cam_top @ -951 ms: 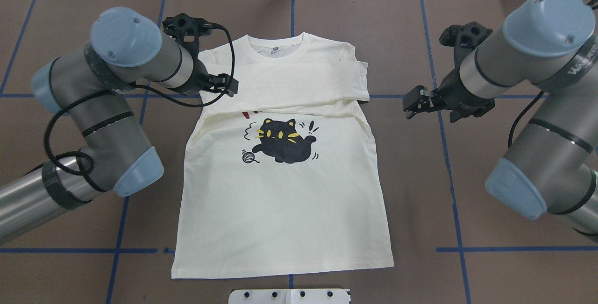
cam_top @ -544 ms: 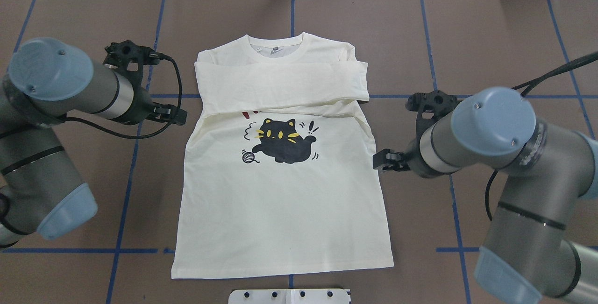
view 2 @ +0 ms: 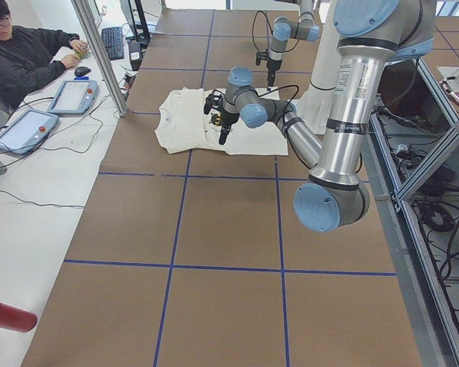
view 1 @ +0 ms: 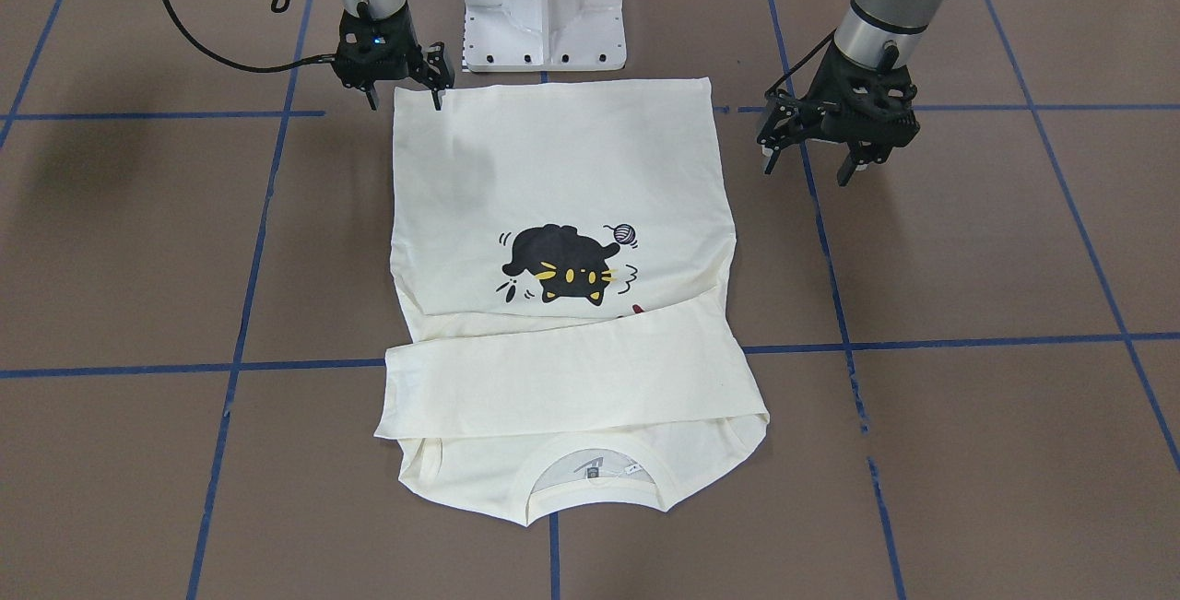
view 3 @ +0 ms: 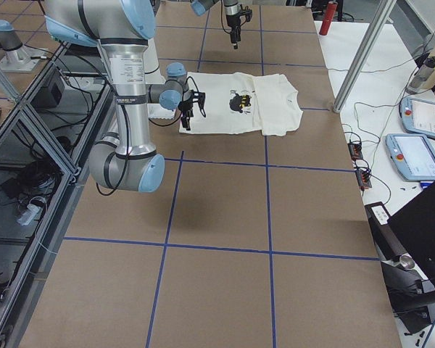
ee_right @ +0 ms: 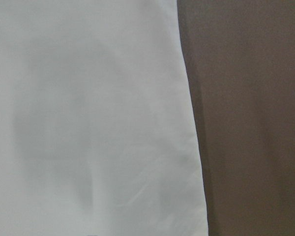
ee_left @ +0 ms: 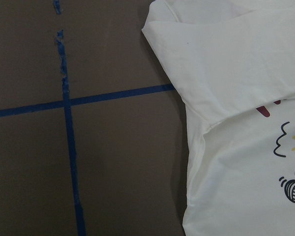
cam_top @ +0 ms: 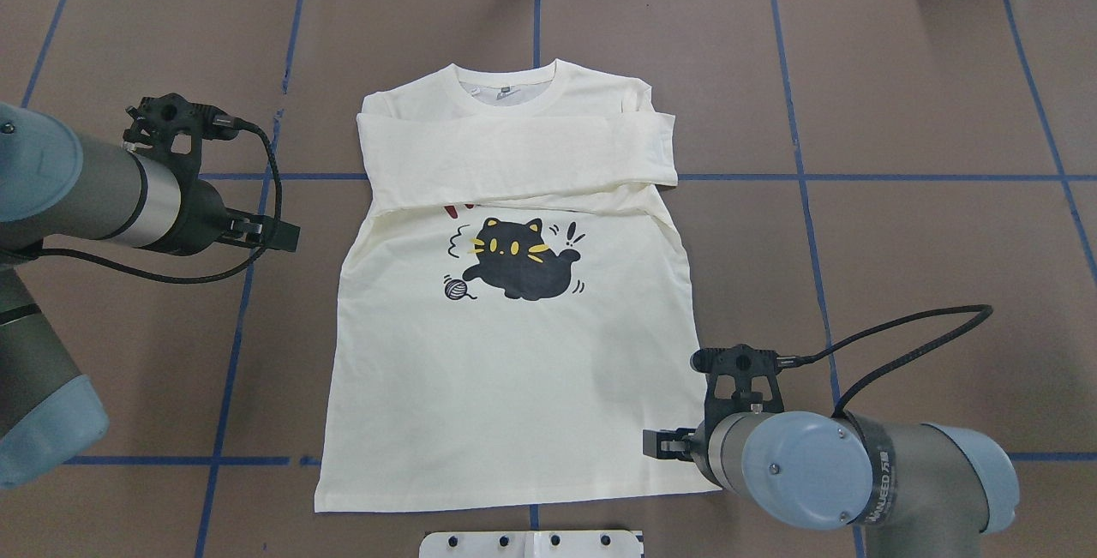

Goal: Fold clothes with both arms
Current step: 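Release the sleeve and move both grippers toward the shirt's near hem corners, then lower both grippers to the hem corners nearest the robot and grasp, then lift the hem with both grippers and fold it toward the collar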

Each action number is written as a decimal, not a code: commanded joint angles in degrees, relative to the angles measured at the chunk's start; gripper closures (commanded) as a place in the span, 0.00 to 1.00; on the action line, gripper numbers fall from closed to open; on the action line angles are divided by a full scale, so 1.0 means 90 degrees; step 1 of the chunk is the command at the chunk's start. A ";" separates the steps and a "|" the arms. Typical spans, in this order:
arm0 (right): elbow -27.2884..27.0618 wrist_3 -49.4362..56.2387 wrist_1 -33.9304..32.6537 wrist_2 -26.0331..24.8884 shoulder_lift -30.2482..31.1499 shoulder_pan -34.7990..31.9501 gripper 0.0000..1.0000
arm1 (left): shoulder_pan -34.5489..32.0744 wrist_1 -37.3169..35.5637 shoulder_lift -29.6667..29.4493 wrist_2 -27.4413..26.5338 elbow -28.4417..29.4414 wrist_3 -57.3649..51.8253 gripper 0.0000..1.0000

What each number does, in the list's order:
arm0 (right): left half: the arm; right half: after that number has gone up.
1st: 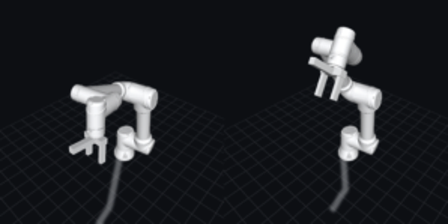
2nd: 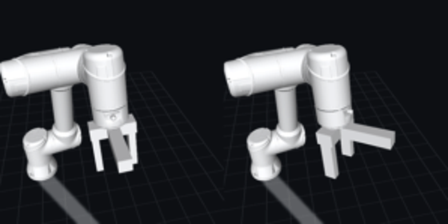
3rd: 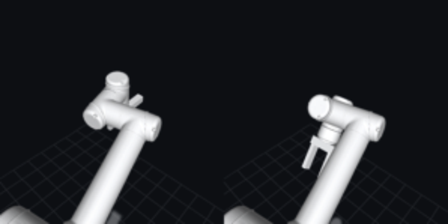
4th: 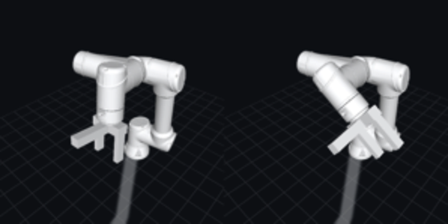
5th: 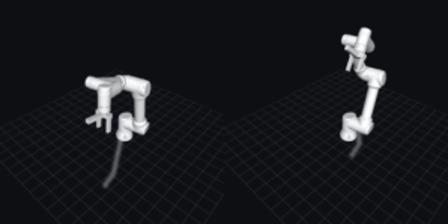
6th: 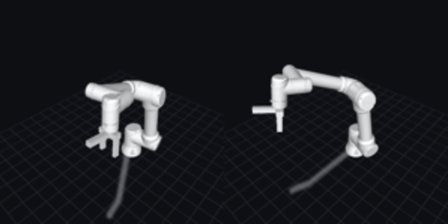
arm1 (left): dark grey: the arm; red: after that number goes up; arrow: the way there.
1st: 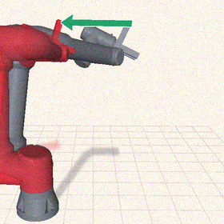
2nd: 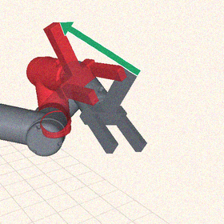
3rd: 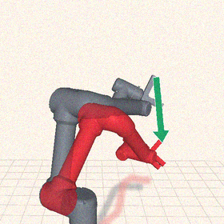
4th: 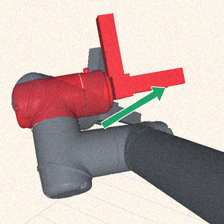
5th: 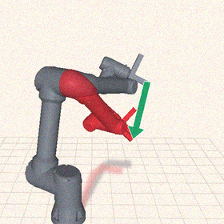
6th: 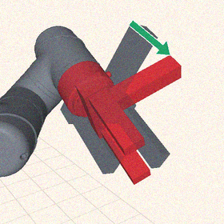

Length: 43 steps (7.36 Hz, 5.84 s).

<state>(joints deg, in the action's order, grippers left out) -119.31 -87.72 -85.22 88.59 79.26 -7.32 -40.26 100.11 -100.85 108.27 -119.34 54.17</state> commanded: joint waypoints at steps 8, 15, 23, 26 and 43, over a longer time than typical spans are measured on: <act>0.0180 -0.0263 -0.0013 0.0117 0.0139 0.0188 0.43 | 0.0000 0.0010 -0.0084 0.0002 -0.0060 -0.0003 0.00; -0.0014 -0.0263 -0.0043 0.0362 0.0149 0.0149 0.95 | 0.0000 -0.0010 -0.0103 0.0012 -0.0021 -0.0061 0.01; -0.0679 -0.0380 -0.0023 0.0274 0.0119 -0.0261 1.00 | 0.2983 0.0772 0.0531 -0.1159 -0.0078 0.4744 0.01; -0.0718 -0.0380 0.0006 0.0303 0.0071 -0.0319 1.00 | 0.3740 0.0500 0.0532 -0.1560 -0.0138 0.5621 0.02; -0.0923 -0.0351 -0.0004 0.0469 0.0041 -0.0495 1.00 | 0.3877 -0.0252 0.0493 -0.1678 -0.0049 0.5641 0.92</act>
<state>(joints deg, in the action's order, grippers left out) -127.59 -90.95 -85.25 92.67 79.56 -11.60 -5.60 99.68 -96.17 93.17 -118.79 104.94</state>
